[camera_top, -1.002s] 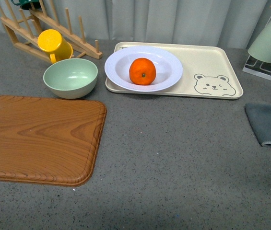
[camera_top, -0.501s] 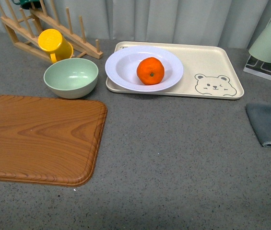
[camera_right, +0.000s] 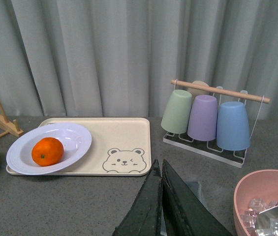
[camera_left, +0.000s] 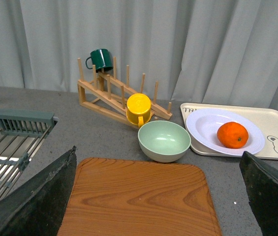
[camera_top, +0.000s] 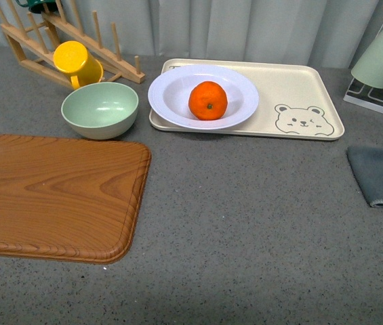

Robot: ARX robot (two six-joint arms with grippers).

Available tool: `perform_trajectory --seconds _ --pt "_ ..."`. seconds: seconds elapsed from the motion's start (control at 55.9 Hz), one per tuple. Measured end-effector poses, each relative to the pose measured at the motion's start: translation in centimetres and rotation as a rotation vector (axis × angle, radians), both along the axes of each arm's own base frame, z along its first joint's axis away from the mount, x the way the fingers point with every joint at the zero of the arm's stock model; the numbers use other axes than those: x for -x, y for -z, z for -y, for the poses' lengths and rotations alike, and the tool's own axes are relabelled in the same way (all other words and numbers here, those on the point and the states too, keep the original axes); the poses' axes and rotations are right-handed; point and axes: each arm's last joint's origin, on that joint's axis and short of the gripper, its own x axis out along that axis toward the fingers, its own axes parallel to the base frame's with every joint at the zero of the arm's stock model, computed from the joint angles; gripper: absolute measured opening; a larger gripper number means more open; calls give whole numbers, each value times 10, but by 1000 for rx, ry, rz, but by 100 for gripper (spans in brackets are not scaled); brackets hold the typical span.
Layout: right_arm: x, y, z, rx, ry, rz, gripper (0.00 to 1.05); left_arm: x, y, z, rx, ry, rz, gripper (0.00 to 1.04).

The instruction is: Place orange and plate with both arms

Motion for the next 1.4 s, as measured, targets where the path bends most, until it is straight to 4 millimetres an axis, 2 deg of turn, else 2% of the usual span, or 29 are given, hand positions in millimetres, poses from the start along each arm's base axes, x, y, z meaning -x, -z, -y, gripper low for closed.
perform_trajectory --seconds 0.501,0.644,0.841,1.199,1.378,1.396 --pt "12 0 0 0 -1 2 1 0 0 0 0 0 0 98" --pt "22 3 0 1 -3 -9 1 0 0 0 0 0 0 98" --pt "22 3 0 2 -3 -4 2 0 0 0 0 0 0 98" --pt "22 3 0 2 -3 -3 62 0 0 0 0 0 0 98" --pt "22 3 0 2 -3 -3 98 0 0 0 0 0 0 98" --pt "22 3 0 1 -3 -3 98 0 0 0 0 0 0 98"
